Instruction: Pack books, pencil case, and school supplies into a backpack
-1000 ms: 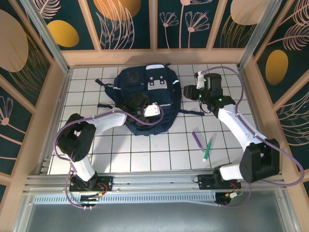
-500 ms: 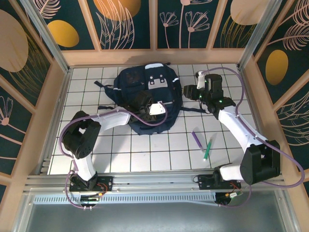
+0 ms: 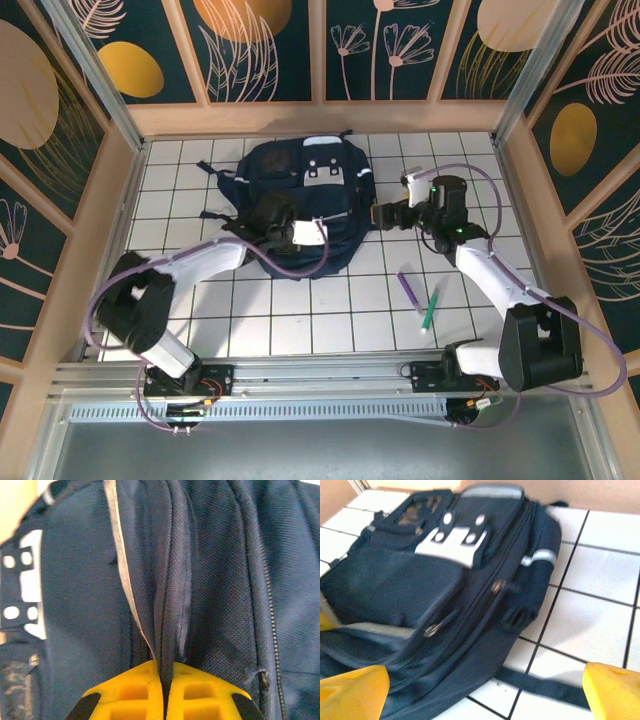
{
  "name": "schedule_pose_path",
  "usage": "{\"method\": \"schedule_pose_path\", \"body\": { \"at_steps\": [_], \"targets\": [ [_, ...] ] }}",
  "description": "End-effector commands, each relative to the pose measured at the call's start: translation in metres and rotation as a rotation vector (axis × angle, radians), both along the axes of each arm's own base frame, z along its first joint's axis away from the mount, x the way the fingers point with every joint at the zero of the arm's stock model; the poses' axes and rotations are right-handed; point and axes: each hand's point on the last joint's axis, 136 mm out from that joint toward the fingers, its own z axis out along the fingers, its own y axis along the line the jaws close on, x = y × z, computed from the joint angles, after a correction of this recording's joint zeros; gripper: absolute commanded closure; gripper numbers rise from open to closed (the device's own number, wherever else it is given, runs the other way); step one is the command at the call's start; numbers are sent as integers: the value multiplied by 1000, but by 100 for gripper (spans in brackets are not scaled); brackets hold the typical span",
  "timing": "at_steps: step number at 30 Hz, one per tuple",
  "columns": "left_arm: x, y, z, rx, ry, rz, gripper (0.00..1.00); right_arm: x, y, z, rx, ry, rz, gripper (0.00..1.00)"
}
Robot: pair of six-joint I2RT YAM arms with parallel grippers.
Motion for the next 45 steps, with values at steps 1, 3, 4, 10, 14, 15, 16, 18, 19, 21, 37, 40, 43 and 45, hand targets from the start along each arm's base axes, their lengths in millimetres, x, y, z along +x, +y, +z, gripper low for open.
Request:
{"method": "schedule_pose_path", "body": {
  "at_steps": [1,3,4,10,14,15,16,18,19,21,37,40,43,45],
  "targets": [
    [-30,0,19,-41,-38,-168,100,-2,22,31,-49,-157,226,2],
    [-38,4,26,-63,-84,-194,100,-16,39,11,-142,-150,395,4],
    [-44,6,29,-91,-98,-218,100,-31,52,5,-163,-175,530,6],
    [-56,10,34,-149,-49,-248,100,-62,88,-25,-260,-239,790,26],
    [-64,5,37,-188,-25,-281,100,-64,91,-43,-283,-252,811,30],
    [-65,5,38,-195,-26,-284,100,-65,92,-46,-289,-250,822,30],
    [-66,5,39,-201,-30,-288,100,-66,94,-50,-306,-251,831,31],
    [-70,4,41,-217,-35,-307,100,-65,96,-55,-330,-262,839,34],
    [-73,3,42,-224,-39,-321,100,-62,97,-57,-331,-261,837,36],
    [-77,3,42,-233,-35,-339,100,-59,97,-63,-345,-256,835,39],
    [-77,1,42,-241,-10,-339,100,-68,93,-85,-427,-188,834,52],
    [-77,3,39,-234,-1,-333,100,-66,92,-83,-432,-194,824,58],
    [-77,4,39,-234,0,-324,100,-68,95,-79,-413,-196,841,70],
    [-76,4,39,-237,2,-316,100,-71,99,-80,-403,-183,860,74]
  ]
}}
